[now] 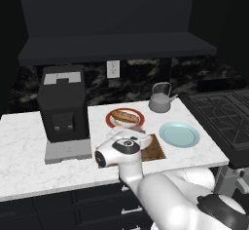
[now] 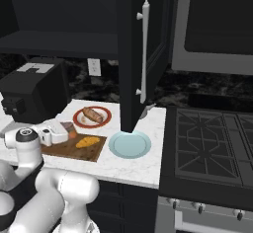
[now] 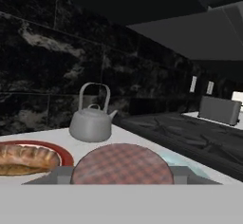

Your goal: From the different types of pastries on the counter, select a croissant and place it on the cutting board. Then retrieve a jar of jam from the cabinet and place it alongside the croissant on the cutting board.

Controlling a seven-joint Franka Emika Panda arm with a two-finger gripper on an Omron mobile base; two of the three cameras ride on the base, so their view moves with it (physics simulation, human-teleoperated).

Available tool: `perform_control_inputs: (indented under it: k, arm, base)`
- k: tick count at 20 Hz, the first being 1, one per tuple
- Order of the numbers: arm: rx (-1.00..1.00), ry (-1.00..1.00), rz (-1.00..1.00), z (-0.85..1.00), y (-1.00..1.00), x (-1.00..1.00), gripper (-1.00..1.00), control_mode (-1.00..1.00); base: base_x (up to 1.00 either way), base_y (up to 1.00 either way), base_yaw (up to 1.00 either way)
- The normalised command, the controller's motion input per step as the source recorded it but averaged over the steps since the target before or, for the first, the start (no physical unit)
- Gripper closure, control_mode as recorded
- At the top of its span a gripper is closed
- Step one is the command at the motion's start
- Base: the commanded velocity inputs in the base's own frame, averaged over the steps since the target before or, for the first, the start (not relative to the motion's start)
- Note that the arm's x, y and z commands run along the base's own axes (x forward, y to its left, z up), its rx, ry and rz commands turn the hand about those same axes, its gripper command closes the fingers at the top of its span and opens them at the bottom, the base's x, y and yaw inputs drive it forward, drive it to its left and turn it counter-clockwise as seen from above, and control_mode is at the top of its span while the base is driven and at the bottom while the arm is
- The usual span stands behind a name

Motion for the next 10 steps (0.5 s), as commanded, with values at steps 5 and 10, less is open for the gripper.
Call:
perform_control_inputs:
  k: [5,10]
  arm:
    - [0.0,-0.01,0.0,-0.32,0.0,0.0,1.0,-1.0]
    - [0.01,-0.01,0.0,-0.15,0.0,0.0,1.0,-1.0]
  base:
    - [0.0,0.0,0.0]
    - [0.0,0.0,0.0]
